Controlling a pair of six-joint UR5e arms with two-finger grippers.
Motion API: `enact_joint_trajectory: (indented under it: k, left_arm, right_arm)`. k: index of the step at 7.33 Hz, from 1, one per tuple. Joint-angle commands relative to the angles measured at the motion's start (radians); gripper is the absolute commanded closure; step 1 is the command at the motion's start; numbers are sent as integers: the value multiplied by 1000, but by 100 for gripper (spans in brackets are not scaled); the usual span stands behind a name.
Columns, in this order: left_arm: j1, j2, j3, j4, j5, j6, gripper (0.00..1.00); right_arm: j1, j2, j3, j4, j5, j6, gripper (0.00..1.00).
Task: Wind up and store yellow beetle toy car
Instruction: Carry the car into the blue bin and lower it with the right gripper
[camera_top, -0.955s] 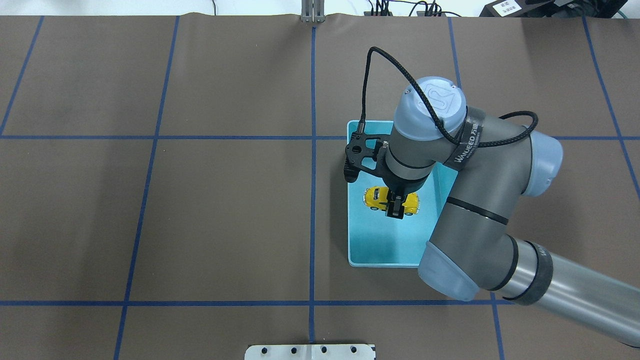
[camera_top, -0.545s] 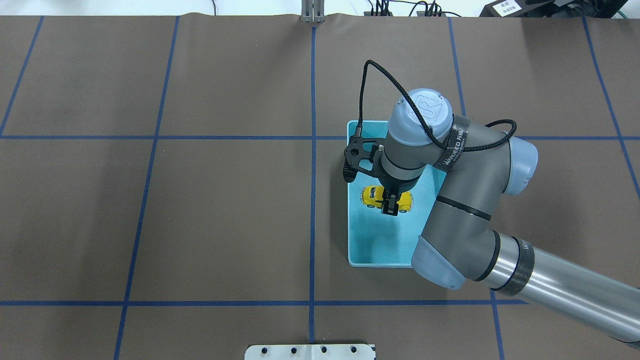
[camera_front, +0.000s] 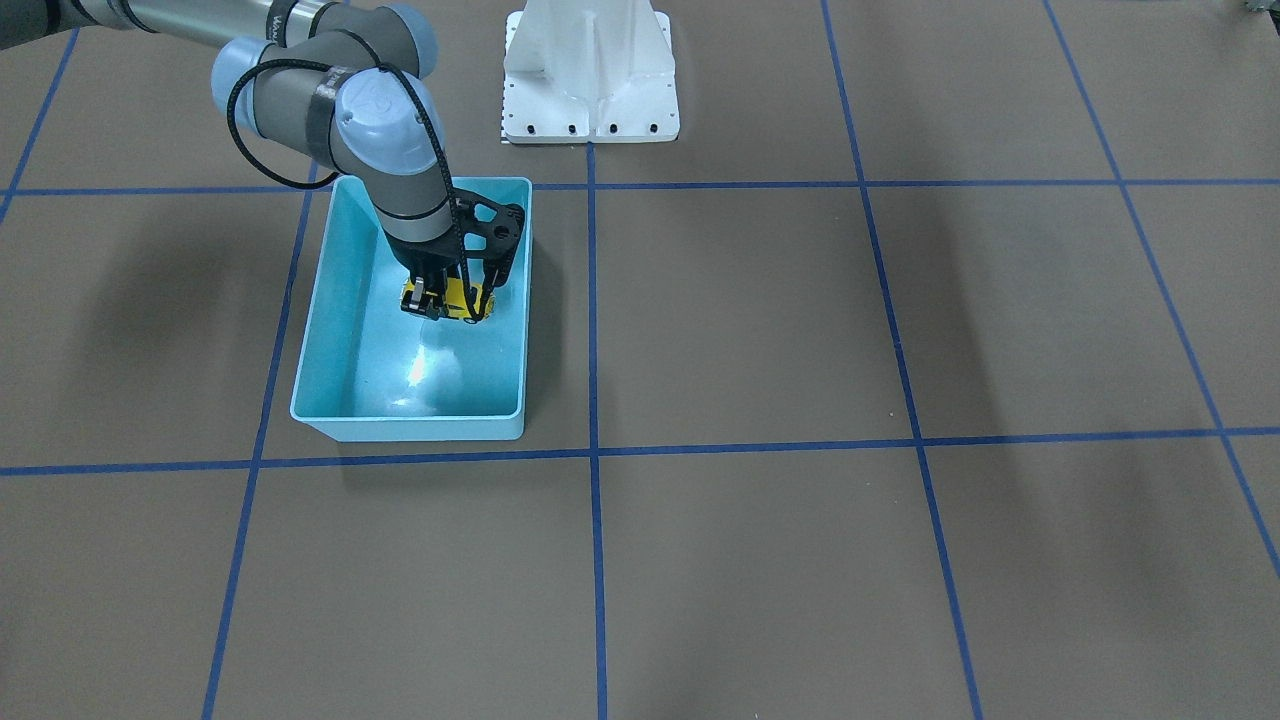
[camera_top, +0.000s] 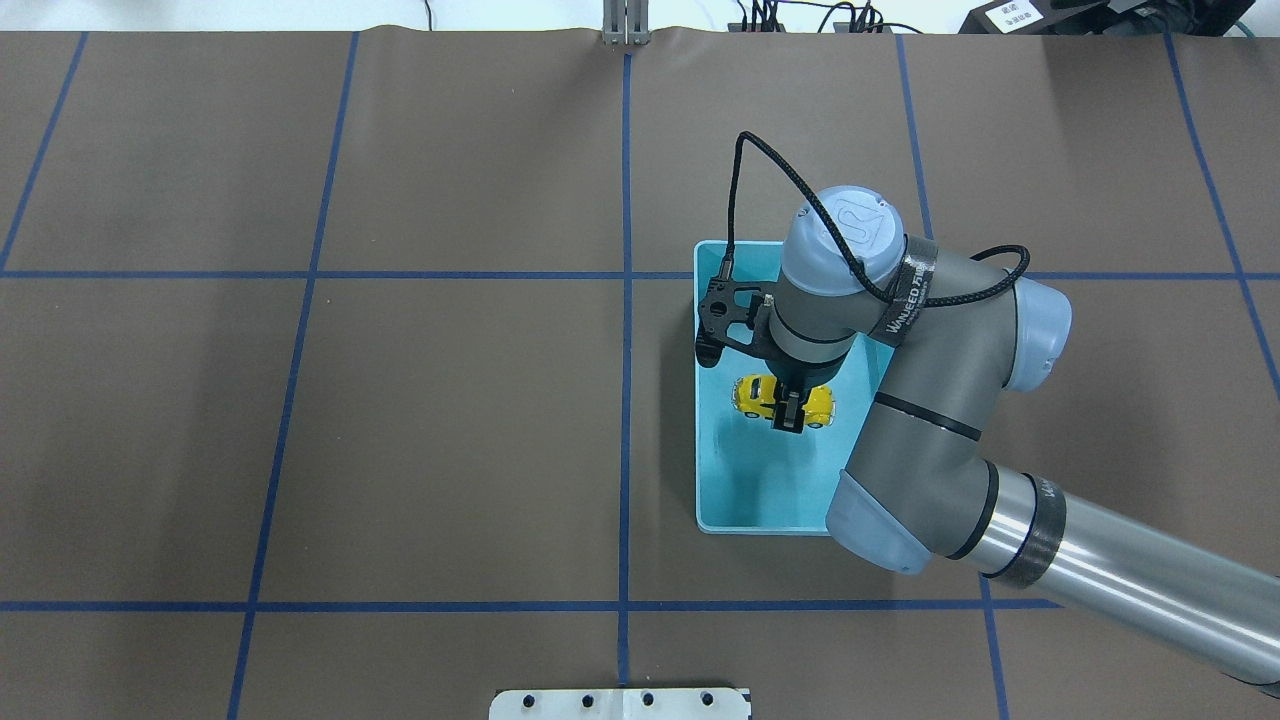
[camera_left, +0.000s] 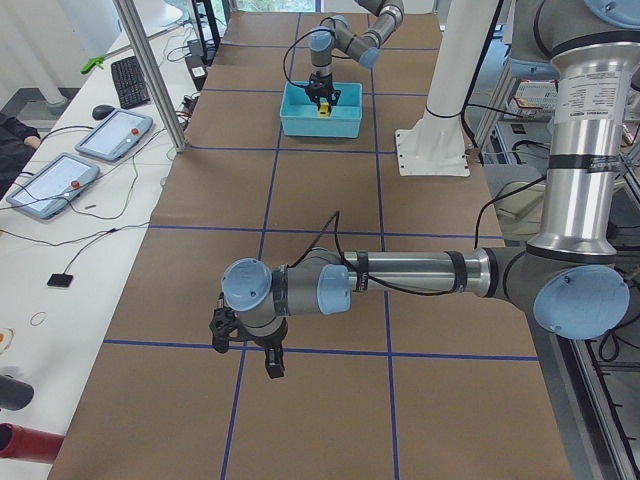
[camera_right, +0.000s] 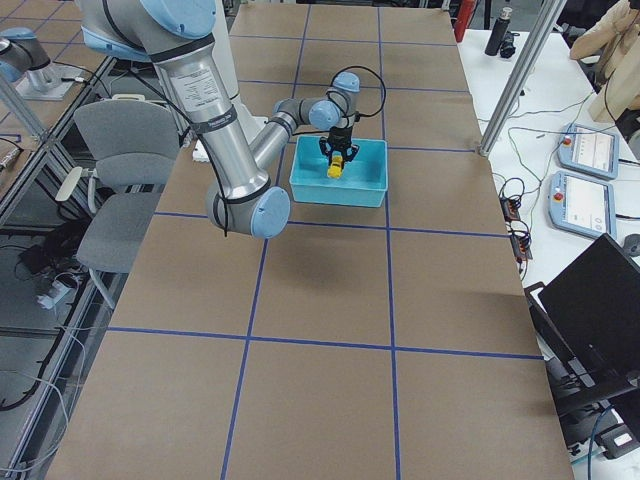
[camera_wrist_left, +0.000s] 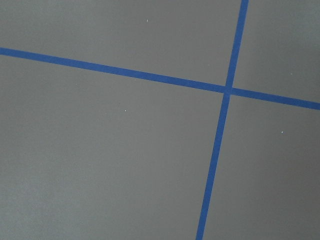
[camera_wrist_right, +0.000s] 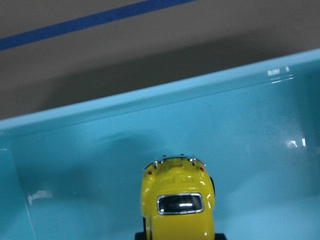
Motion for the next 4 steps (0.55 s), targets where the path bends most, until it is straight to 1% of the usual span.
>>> enact_joint_trajectory:
  k: [1, 2, 3, 4]
  left_arm:
    - [0, 0, 0, 1, 0, 0, 0]
    - [0, 0, 0, 1, 0, 0, 0]
    - [0, 0, 0, 1, 0, 0, 0]
    - [0, 0, 0, 1, -2, 0, 0]
  right_arm:
    - [8, -1, 10, 0, 8, 2, 0]
    - [24, -1, 14, 0, 18, 2, 0]
    - [51, -13, 52, -8, 46, 2, 0]
    - [103, -68, 121, -12, 101, -4, 0]
